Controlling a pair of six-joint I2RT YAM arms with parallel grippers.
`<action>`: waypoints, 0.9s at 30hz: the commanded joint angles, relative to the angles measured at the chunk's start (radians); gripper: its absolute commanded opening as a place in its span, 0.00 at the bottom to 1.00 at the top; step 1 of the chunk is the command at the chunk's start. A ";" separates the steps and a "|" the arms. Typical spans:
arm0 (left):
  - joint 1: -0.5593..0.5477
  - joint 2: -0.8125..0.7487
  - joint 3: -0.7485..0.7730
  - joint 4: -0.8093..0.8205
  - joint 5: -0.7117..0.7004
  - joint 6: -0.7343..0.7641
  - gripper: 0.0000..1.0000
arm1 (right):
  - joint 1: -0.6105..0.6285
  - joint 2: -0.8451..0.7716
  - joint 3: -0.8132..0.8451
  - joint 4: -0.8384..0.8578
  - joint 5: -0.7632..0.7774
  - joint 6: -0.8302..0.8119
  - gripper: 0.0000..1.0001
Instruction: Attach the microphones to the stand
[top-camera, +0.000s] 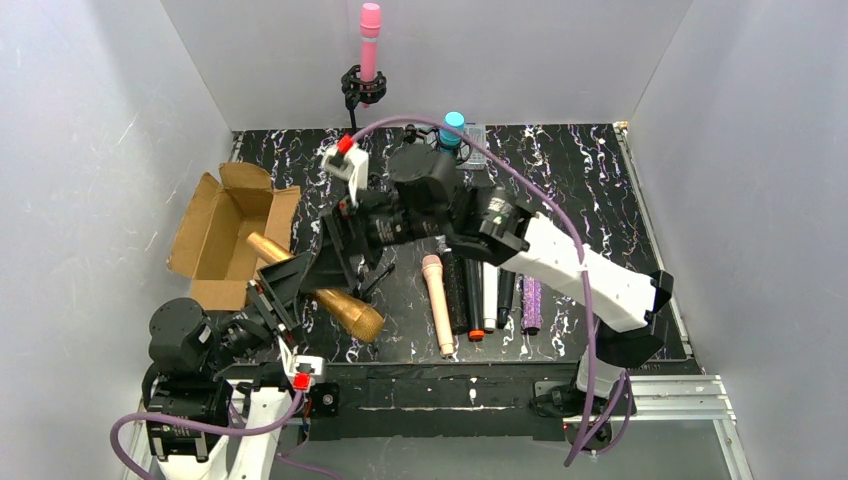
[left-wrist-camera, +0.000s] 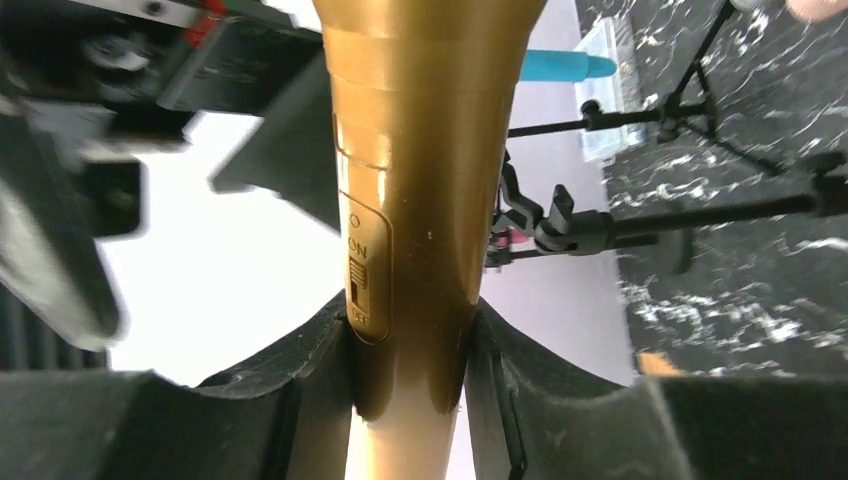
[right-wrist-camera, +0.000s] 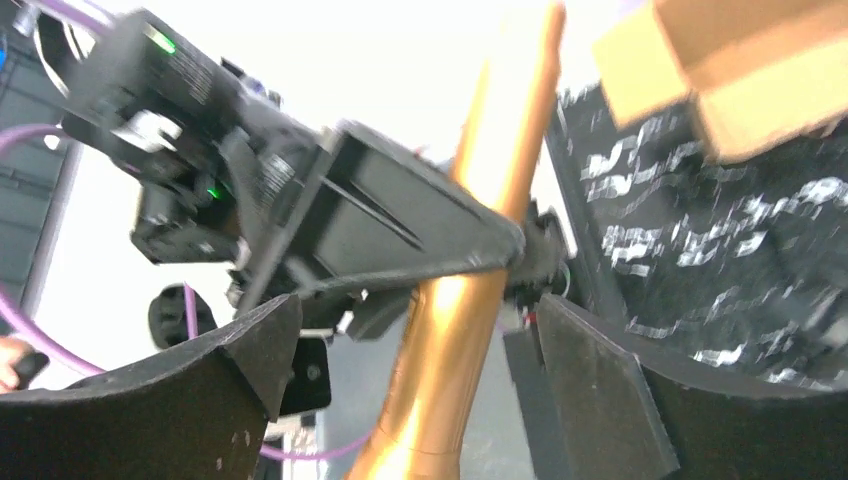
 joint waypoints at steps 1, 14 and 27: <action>0.003 0.024 0.042 0.081 0.017 -0.502 0.00 | -0.059 -0.017 0.200 0.049 0.067 -0.094 0.98; 0.003 0.208 0.141 0.393 -0.155 -2.053 0.00 | -0.128 -0.272 -0.176 0.391 0.083 -0.346 0.98; 0.003 0.192 0.071 0.499 -0.007 -2.155 0.01 | -0.113 -0.121 -0.135 0.528 -0.021 -0.272 0.97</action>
